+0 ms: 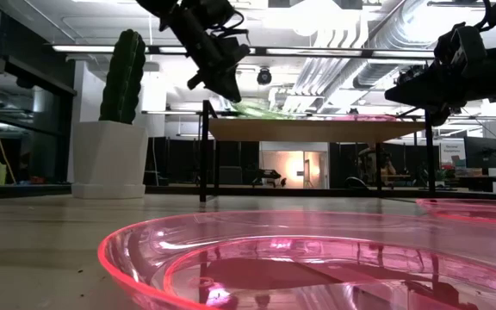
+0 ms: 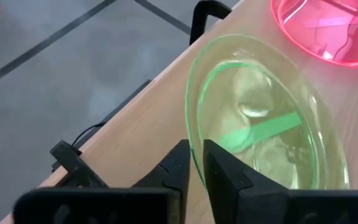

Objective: Place and stack plates onto a shelf
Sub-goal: Put the green plate on the shelf, then stack the pink plate on top of the pink plate on the shelf

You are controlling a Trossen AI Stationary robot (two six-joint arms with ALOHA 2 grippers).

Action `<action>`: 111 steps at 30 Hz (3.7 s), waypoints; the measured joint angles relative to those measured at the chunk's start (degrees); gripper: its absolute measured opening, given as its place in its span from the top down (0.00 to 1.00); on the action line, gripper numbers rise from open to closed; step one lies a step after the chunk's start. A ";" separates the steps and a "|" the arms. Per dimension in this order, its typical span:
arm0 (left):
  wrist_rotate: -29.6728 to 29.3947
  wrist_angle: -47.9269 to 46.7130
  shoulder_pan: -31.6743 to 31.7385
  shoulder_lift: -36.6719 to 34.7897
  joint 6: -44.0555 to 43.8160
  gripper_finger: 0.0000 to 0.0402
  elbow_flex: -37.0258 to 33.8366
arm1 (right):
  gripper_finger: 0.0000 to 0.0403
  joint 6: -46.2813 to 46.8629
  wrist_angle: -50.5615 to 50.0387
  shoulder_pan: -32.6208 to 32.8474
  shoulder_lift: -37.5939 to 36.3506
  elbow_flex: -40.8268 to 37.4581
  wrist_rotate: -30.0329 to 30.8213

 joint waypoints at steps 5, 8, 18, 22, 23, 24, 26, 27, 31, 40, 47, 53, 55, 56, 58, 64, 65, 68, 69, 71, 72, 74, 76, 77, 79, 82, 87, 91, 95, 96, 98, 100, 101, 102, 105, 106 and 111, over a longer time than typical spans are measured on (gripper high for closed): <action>-0.18 0.73 0.00 0.00 0.98 0.82 0.00 | 1.00 -0.02 0.00 0.00 0.00 0.00 0.02; -0.31 0.79 0.03 -0.27 1.13 0.78 -0.04 | 1.00 -0.02 0.02 0.00 0.00 0.00 0.02; 8.62 3.98 -0.72 -6.72 3.07 0.72 -2.14 | 1.00 0.08 6.10 0.00 0.00 0.00 -0.79; 13.23 17.89 -5.03 -13.55 3.18 0.72 -13.00 | 1.00 -0.05 9.52 0.00 0.00 0.00 -3.76; 13.26 22.54 -6.39 -15.61 3.47 0.72 -16.87 | 1.00 -0.03 10.01 0.01 0.00 0.00 -4.50; 13.29 27.51 -7.77 -17.73 3.78 0.72 -21.16 | 1.00 -0.09 10.28 0.02 0.00 0.00 -4.71; 13.27 37.95 -10.77 -21.72 4.14 0.72 -29.92 | 1.00 -0.45 10.67 0.00 0.00 0.00 -4.96; 13.27 43.22 -12.38 -23.64 4.23 0.72 -34.54 | 1.00 -0.46 10.89 0.00 0.00 0.00 -4.98; 13.20 64.81 -18.43 -28.56 5.47 0.72 -51.80 | 1.00 -0.47 12.25 0.00 0.00 0.00 -4.98; 10.89 84.12 -23.12 -31.70 5.62 0.72 -66.78 | 0.99 1.22 14.61 0.00 0.02 0.00 -3.69; 10.73 84.11 -22.86 -33.82 6.56 0.72 -66.84 | 0.79 7.01 18.44 2.13 0.52 1.62 -10.51; 10.73 84.11 -22.86 -35.73 6.69 0.72 -66.84 | 0.66 12.89 -2.91 10.20 6.83 10.20 -10.89; 10.73 83.83 -22.86 -36.04 6.68 0.72 -66.84 | 0.65 15.91 -7.42 13.52 10.52 12.61 -10.57; 10.73 83.69 -22.86 -36.13 6.67 0.72 -66.84 | 0.65 17.73 -9.57 15.29 12.72 13.80 -10.60; 10.75 83.47 -22.86 -36.13 6.54 0.72 -66.84 | 0.65 22.05 -13.85 19.05 17.09 15.92 -10.62; 10.75 81.43 -22.86 -36.13 6.52 0.72 -66.84 | 0.65 41.85 -30.41 31.73 30.95 23.37 -12.42; 10.75 81.33 -22.86 -36.13 6.52 0.72 -66.84 | 0.65 45.52 -33.42 34.02 33.08 24.84 -12.69; 10.75 81.13 -22.86 -36.13 6.52 0.72 -66.84 | 0.65 53.46 -40.61 39.96 39.27 29.90 -12.62; 10.78 81.13 -22.86 -36.13 6.52 0.72 -66.84 | 0.65 55.16 -43.10 41.60 41.18 31.85 -12.28; 10.78 81.13 -22.86 -36.13 6.52 0.72 -66.84 | 0.65 59.06 -49.33 44.49 45.03 36.06 -11.19; 10.78 81.14 -22.86 -36.13 6.52 0.72 -66.84 | 0.65 61.86 -53.48 45.67 46.93 38.31 -10.46; 10.78 81.14 -22.86 -36.13 6.54 0.72 -66.84 | 0.65 69.66 -63.14 47.49 50.69 42.41 -8.12; 10.78 81.16 -22.85 -36.13 6.54 0.72 -66.84 | 0.65 79.05 -71.60 48.78 54.20 45.55 -5.11; 10.78 81.15 -22.85 -36.13 6.54 0.72 -66.84 | 0.65 83.41 -74.46 49.30 55.80 46.55 -3.88; 10.80 81.16 -22.85 -36.13 6.54 0.72 -66.84 | 0.65 89.56 -78.39 49.93 58.61 47.21 -2.92; 10.80 81.17 -22.86 -36.13 6.54 0.72 -66.84 | 0.65 93.50 -79.55 49.99 61.94 45.62 -4.00; 10.82 81.18 -22.86 -36.13 6.56 0.72 -66.84 | 0.65 96.92 -73.08 50.03 64.54 38.19 -6.53; 10.83 81.20 -22.86 -36.11 6.53 0.72 -66.82 | 0.65 100.70 -68.10 50.31 64.13 33.05 -2.86; 10.84 81.22 -22.86 -36.11 6.53 0.72 -66.82 | 0.65 105.93 -67.63 51.48 63.27 30.79 2.13; 10.84 81.22 -22.85 -36.11 6.53 0.72 -66.82 | 0.65 107.34 -67.50 51.86 63.25 30.39 3.20; 10.84 81.22 -22.86 -36.11 6.52 0.72 -66.82 | 0.65 109.27 -65.78 52.41 63.23 29.13 4.04; 10.88 81.22 -22.90 -36.11 6.48 0.72 -66.82 | 0.65 110.20 -62.72 52.54 63.23 27.16 4.07; 10.90 81.22 -22.90 -36.11 6.22 0.72 -66.82 | 0.65 110.72 -60.94 52.56 63.23 26.19 4.44; 10.94 81.21 -22.90 -36.11 6.06 0.72 -66.82 | 0.65 110.99 -59.71 52.59 63.09 25.12 5.34; 10.95 81.20 -22.91 -36.11 6.04 0.72 -66.81 | 0.65 112.59 -58.09 52.64 63.03 23.53 8.17; 10.93 81.20 -22.91 -36.11 6.04 0.72 -66.79 | 0.66 112.79 -58.17 52.63 63.10 23.64 8.87; 10.93 81.20 -22.91 -36.09 6.05 0.72 -66.79 | 0.75 112.06 -58.27 52.54 63.33 23.93 12.30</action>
